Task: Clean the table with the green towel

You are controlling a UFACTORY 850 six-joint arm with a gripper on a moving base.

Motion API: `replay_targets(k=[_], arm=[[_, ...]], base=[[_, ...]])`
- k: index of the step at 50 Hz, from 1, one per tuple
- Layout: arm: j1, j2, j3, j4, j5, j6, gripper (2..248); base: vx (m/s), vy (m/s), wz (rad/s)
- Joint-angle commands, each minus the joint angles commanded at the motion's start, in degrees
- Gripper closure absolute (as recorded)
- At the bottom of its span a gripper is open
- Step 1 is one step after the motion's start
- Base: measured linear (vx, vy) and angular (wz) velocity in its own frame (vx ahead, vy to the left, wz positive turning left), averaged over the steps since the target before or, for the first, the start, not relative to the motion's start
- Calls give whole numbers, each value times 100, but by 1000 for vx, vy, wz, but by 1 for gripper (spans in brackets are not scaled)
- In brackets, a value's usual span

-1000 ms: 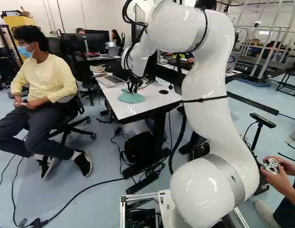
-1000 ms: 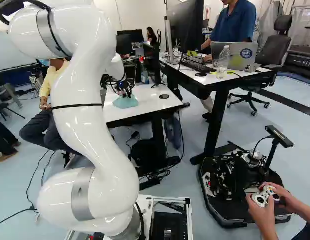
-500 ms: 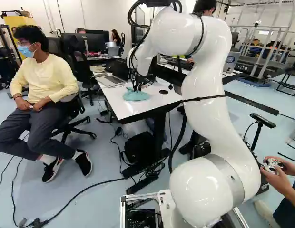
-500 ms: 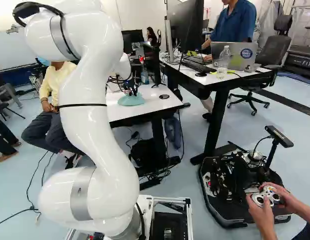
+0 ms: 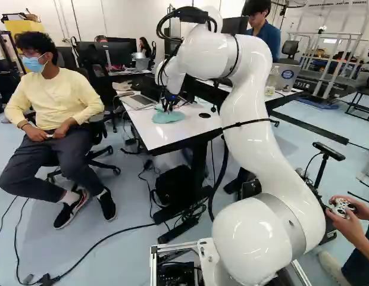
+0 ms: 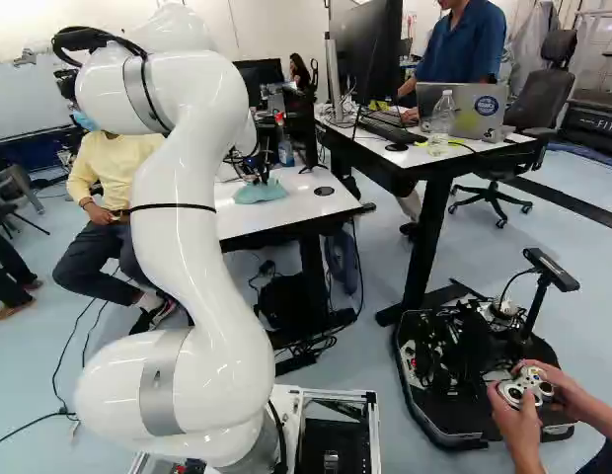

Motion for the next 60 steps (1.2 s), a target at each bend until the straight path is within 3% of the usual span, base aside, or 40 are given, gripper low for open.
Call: replay_targets(k=[31,46,60], arm=[[436,-121,-176,0,0,0,206],[600,129,184,0,0,0,206],[566,456,650,0,0,0,206]], base=[[0,0,0],[0,0,0],[0,0,0]])
